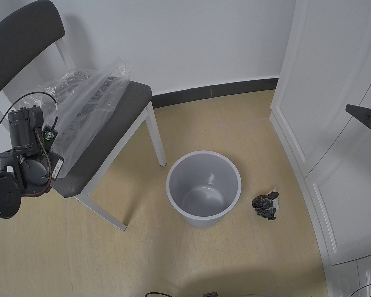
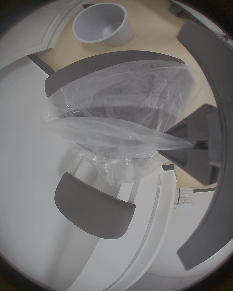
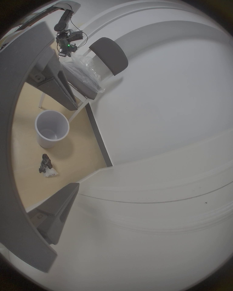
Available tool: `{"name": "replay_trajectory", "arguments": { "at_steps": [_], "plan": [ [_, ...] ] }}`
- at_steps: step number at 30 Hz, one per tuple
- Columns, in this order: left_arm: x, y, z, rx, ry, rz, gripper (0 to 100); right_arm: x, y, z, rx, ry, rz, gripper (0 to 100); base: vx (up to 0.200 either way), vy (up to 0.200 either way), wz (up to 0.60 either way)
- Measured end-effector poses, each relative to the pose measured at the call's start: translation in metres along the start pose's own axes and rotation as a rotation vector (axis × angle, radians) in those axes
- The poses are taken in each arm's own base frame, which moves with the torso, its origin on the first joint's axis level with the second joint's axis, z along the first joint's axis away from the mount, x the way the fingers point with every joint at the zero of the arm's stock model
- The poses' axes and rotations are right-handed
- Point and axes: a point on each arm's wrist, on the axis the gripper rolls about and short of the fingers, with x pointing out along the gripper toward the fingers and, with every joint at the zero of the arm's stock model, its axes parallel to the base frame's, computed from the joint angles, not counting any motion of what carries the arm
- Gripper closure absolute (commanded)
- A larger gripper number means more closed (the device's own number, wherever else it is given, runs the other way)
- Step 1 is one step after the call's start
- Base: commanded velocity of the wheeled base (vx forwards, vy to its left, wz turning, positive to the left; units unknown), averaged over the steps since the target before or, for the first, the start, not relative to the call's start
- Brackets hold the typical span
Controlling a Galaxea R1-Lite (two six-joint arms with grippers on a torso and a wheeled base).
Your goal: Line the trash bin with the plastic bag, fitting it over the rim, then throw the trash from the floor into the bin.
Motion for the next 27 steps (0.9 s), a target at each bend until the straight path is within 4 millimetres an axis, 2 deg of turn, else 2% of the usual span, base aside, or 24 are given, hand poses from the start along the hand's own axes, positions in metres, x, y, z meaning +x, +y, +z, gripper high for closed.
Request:
{"name": "replay_trajectory", "arguments": {
  "at_steps": [8, 13, 17, 27],
  "plan": [
    [-0.016, 0.004, 0.008, -0.028, -0.060, -0.008, 100, 0.001, 0.015, -0.010, 0.017, 0.050, 0.085, 0, 0.000, 0.000, 0.00],
    [-0.032, 0.009, 0.015, -0.054, -0.113, -0.024, 100, 0.005, 0.027, -0.012, 0.046, 0.007, 0.088, 0, 0.000, 0.000, 0.00],
    [-0.044, 0.013, 0.019, -0.073, -0.153, -0.034, 100, 0.008, 0.035, -0.021, 0.045, 0.011, 0.123, 0, 0.000, 0.000, 0.00],
    [-0.072, 0.024, 0.026, -0.142, -0.238, -0.059, 100, 0.008, 0.041, -0.036, 0.023, 0.059, 0.162, 0, 0.000, 0.000, 0.00]
  ]
}}
